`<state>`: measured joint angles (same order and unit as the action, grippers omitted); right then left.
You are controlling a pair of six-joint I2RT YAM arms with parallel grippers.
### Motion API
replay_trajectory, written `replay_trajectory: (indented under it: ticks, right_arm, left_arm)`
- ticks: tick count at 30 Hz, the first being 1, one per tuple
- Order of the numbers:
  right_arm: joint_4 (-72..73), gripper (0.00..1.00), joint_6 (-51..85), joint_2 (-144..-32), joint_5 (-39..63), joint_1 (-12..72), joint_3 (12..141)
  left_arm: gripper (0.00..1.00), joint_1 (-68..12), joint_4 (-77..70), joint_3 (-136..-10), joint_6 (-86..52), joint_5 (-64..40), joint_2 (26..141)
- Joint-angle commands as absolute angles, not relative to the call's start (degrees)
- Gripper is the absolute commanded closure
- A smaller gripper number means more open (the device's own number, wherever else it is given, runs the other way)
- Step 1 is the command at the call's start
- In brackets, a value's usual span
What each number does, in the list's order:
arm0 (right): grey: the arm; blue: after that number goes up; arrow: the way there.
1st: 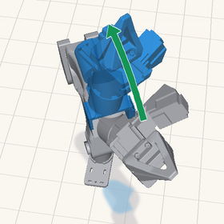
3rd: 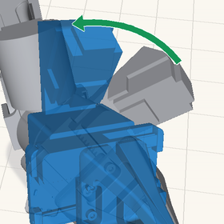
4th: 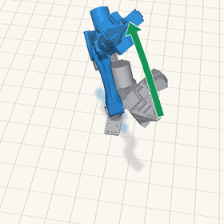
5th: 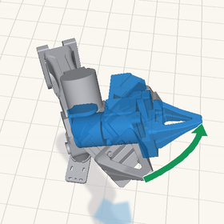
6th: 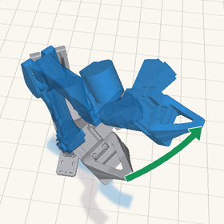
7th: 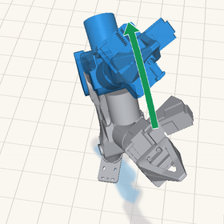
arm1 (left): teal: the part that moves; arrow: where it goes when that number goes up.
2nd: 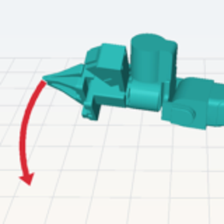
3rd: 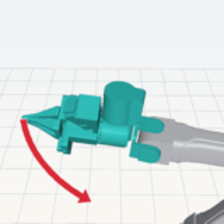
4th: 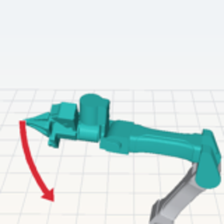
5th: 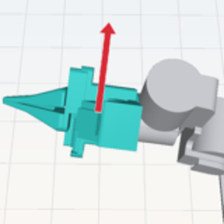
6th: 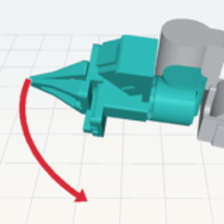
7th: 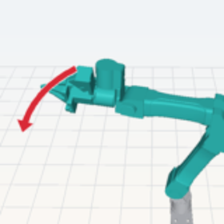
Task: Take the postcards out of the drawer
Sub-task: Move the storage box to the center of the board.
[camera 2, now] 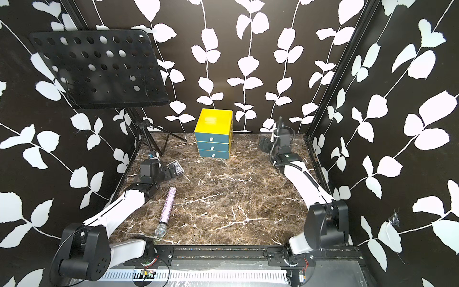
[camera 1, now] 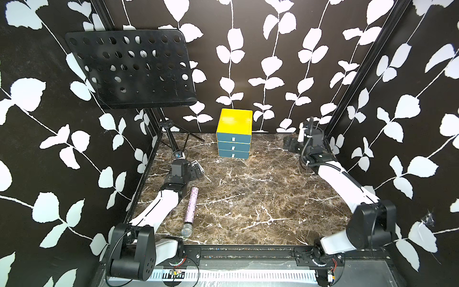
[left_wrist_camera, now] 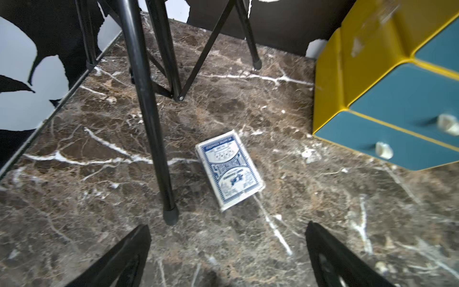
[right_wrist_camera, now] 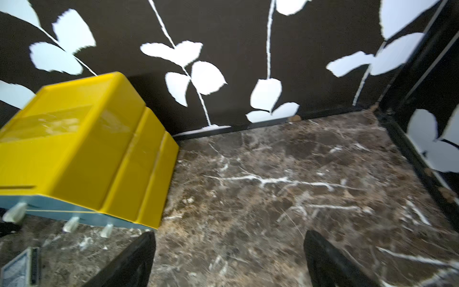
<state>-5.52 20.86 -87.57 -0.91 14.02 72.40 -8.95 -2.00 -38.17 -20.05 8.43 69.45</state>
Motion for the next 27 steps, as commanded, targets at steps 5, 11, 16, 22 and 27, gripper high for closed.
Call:
replay_trajectory:
  ticks: [5, 11, 16, 22, 27]
  right_arm:
    - [-5.3, 0.11, 25.0, -101.5, 0.1, 21.3, 89.8]
    - [-7.6, 0.17, 25.8, -112.7, -0.2, 25.5, 105.4]
    - [-11.0, 0.22, 27.8, -119.6, -0.8, 27.1, 114.5]
    - [-12.9, 0.36, 29.0, -124.8, -2.2, 27.8, 119.7]
    - [-14.2, 0.45, 29.5, -127.4, -3.2, 28.1, 121.6]
  left_arm:
    - [0.01, -9.2, -1.9, -40.0, -27.1, 4.1, 70.9]
    - [0.01, -9.2, 3.0, -39.7, -29.3, 11.5, 70.4]
    - [0.01, -9.2, 4.3, -39.1, -25.9, 13.1, 68.5]
    - [0.01, -9.3, 1.8, -37.1, -22.8, 11.5, 64.8]
    - [0.01, -9.3, 1.8, -37.1, -21.6, 11.3, 64.5]
